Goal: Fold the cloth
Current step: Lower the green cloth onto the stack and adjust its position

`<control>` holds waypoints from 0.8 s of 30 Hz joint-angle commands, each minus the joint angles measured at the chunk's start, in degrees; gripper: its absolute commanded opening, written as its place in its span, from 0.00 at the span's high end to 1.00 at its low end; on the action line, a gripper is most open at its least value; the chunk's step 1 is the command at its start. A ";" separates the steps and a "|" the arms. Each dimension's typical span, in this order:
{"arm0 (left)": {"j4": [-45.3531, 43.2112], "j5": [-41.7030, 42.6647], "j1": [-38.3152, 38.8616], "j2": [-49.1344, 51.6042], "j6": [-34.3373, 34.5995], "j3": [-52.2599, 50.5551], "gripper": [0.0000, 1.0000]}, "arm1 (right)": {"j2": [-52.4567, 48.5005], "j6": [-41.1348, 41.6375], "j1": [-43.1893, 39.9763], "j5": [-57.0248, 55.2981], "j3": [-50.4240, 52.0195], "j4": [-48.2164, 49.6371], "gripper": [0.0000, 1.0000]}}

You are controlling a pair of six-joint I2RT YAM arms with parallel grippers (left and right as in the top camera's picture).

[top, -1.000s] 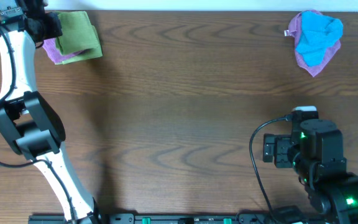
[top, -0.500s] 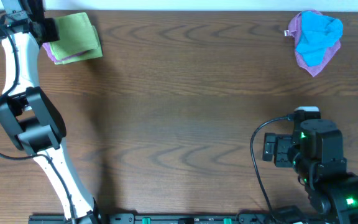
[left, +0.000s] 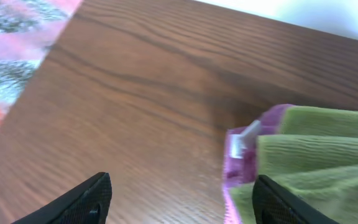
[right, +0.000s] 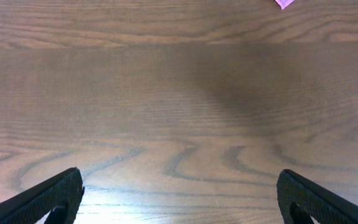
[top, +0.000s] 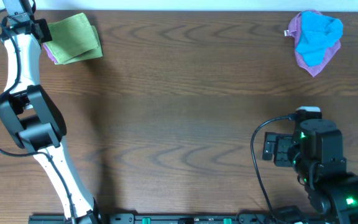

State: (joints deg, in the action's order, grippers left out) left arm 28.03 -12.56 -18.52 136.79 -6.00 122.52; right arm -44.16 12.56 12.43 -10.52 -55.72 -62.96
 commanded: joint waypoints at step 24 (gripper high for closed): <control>1.95 -20.44 10.51 1.75 -14.80 0.98 0.94 | -0.11 0.22 -0.52 -1.77 0.02 1.05 0.01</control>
State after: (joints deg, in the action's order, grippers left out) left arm 30.06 -27.53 -7.88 136.64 -17.56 123.33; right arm -44.14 12.60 12.43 -11.22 -55.72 -61.91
